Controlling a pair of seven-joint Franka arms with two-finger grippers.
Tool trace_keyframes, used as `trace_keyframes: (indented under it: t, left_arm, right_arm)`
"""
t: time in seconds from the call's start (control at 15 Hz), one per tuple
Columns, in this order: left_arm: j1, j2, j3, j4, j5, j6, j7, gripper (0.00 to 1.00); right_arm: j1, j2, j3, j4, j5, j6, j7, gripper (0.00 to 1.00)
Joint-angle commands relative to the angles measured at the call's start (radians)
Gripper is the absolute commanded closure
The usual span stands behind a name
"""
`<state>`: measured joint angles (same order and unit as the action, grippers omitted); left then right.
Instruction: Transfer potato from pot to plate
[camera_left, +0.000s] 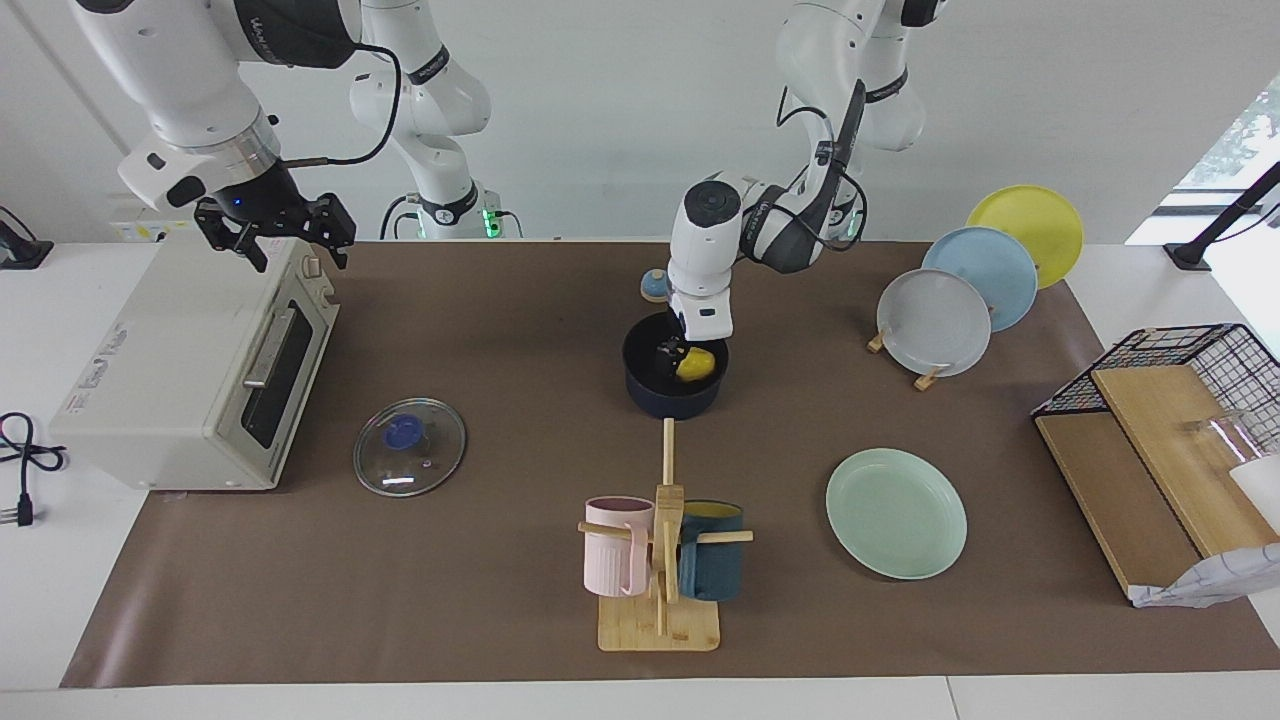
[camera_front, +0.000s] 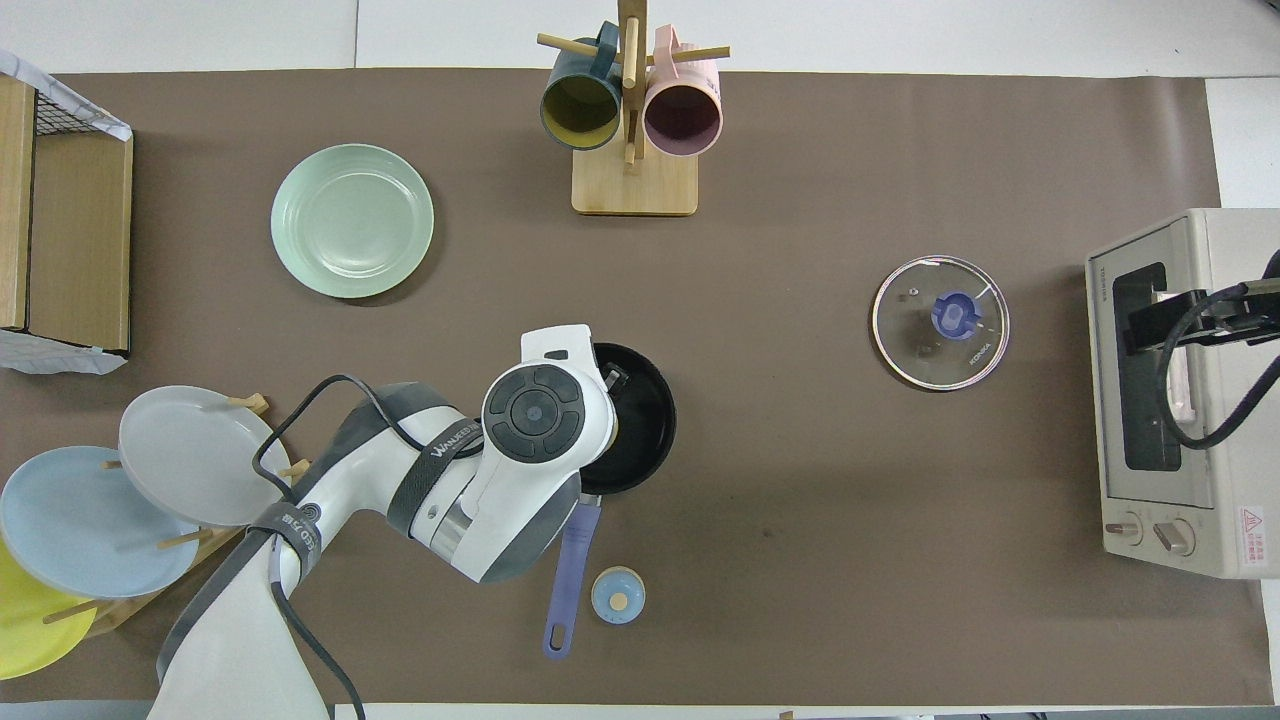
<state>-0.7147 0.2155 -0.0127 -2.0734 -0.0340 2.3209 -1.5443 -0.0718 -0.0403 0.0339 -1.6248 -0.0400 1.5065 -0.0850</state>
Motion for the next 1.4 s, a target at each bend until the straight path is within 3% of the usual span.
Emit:
trace_keyframes:
  t: [0.0, 0.13, 0.27, 0.53, 1.0, 1.33]
  left_arm:
    - [-0.005, 0.010, 0.002, 0.016, 0.023, -0.005, -0.028, 0.00]
    - [-0.005, 0.010, 0.002, 0.018, 0.023, -0.005, -0.025, 0.01]
    - [-0.003, 0.010, 0.002, 0.018, 0.023, -0.005, -0.025, 0.12]
    - [0.008, 0.013, 0.002, 0.018, 0.023, -0.003, -0.020, 0.51]
    - [0.009, 0.010, 0.002, 0.036, 0.025, -0.005, -0.011, 1.00]
    - [0.008, -0.034, -0.001, 0.053, 0.025, -0.046, -0.008, 1.00]
  right_arm:
    - [0.000, -0.030, -0.018, -0.048, 0.009, 0.000, 0.021, 0.00]
    - [0.000, -0.032, -0.022, -0.059, 0.019, 0.030, 0.019, 0.00]
    - [-0.003, -0.030, -0.020, -0.059, 0.019, 0.037, 0.025, 0.00]
    - [-0.017, -0.029, -0.020, -0.058, 0.017, 0.031, 0.018, 0.00]
    - [-0.014, -0.029, -0.020, -0.058, 0.017, 0.026, 0.017, 0.00]
    - [-0.014, -0.029, -0.020, -0.058, 0.017, 0.027, 0.017, 0.00]
